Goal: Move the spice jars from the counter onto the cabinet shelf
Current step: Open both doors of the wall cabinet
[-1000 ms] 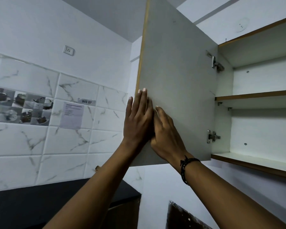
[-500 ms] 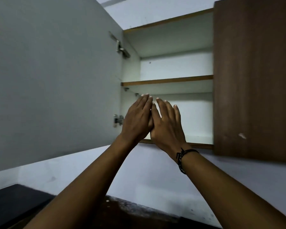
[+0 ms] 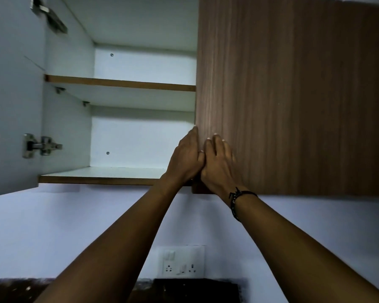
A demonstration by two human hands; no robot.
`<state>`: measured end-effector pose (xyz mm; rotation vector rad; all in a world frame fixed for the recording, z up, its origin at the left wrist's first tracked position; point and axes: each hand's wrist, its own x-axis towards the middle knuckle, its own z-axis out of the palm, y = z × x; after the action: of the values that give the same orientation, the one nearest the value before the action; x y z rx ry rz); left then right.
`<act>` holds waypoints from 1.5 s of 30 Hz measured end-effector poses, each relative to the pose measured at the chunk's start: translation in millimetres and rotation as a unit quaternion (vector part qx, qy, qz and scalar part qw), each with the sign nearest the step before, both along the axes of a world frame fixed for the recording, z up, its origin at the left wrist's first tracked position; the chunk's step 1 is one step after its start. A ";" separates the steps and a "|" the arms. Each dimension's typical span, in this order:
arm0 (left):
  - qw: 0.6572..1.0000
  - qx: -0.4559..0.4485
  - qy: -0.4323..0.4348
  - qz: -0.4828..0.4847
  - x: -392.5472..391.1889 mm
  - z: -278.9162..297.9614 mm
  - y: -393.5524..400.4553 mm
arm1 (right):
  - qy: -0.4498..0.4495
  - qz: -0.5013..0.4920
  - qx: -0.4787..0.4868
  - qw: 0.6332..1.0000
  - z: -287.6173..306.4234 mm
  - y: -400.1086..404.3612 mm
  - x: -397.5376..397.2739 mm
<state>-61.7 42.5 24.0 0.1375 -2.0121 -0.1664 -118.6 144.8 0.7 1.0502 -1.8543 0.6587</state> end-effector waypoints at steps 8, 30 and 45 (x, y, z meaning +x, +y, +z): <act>0.991 0.112 0.019 -0.076 -23.5 -2.7 -1.4 | -0.029 0.012 0.045 0.998 -6.5 6.3 -16.5; 0.864 0.262 0.324 -0.282 32.3 16.6 152.7 | -0.041 0.148 -0.260 0.953 15.7 118.8 61.9; 0.764 0.297 0.319 -0.476 25.3 14.8 336.9 | -0.025 0.142 -0.309 0.940 21.5 297.5 60.4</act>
<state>-36.4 379.5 38.8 -0.5104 -1.1056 -1.3188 -58.2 442.3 22.2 0.8773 -1.3884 1.3443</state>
